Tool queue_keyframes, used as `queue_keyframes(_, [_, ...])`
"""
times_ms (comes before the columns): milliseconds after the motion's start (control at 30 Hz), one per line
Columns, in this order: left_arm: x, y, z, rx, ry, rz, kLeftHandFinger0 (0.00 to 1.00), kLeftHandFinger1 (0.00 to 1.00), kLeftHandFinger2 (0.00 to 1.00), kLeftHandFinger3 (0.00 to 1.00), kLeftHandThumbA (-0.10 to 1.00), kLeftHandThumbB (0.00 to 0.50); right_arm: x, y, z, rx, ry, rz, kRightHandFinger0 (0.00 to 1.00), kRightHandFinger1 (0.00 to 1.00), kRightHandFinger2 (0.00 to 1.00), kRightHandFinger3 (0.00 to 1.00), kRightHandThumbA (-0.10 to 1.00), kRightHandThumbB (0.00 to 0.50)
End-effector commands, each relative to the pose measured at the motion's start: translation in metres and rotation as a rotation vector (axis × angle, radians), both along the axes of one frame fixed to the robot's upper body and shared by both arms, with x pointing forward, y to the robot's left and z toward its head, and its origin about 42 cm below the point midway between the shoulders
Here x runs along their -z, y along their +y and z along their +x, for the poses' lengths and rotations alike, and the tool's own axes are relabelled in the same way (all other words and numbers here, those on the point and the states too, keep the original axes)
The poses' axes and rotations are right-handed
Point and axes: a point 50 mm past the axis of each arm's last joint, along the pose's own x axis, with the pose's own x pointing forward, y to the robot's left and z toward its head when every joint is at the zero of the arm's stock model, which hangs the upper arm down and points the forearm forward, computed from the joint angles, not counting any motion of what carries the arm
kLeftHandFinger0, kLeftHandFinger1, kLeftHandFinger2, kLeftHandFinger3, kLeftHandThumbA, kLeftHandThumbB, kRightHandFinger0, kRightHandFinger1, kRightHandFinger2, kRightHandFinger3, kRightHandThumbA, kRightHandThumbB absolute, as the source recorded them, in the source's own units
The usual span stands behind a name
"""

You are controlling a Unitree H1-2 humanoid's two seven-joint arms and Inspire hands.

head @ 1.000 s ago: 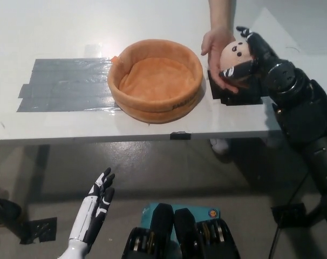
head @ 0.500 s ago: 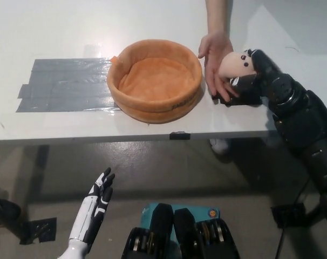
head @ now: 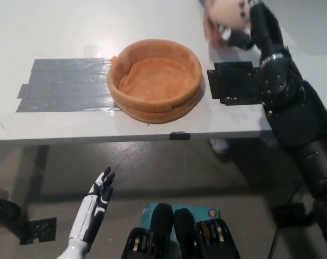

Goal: A person hands a emotional support dumpling to the robot which it grabs with its right hand and places in the soft place kept infront of it in the centre of the desk

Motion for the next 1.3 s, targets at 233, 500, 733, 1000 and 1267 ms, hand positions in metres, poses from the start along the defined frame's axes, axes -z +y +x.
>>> queue_keyframes(233, [-0.015,-0.001,0.002,0.008,-0.060,0.011,1.00,1.00,1.00,1.00,0.98,0.084,-0.048,0.094,-0.022,-0.186,-0.203,-0.008,0.00,0.31,0.79,0.77,-0.10,0.193])
queue_keyframes(500, [-0.018,-0.003,0.005,0.021,-0.074,0.019,1.00,1.00,1.00,1.00,0.99,0.091,0.012,0.127,-0.004,-0.161,-0.045,-0.129,0.00,0.39,0.85,0.75,-0.10,0.190])
queue_keyframes(733, [-0.021,-0.002,0.010,0.022,-0.086,0.017,1.00,1.00,1.00,1.00,0.98,0.107,0.031,0.119,0.003,-0.227,0.153,-0.235,1.00,1.00,1.00,1.00,0.36,0.292])
queue_keyframes(1000, [-0.020,-0.002,0.010,0.023,-0.070,0.005,1.00,1.00,1.00,1.00,0.97,0.112,0.024,0.109,0.001,-0.280,0.134,-0.265,1.00,1.00,1.00,1.00,0.86,0.415])
queue_keyframes(1267, [-0.020,-0.003,0.010,0.022,-0.074,0.001,1.00,1.00,1.00,1.00,0.92,0.085,-0.020,0.104,-0.018,-0.344,-0.003,-0.140,1.00,1.00,1.00,1.00,0.94,0.455])
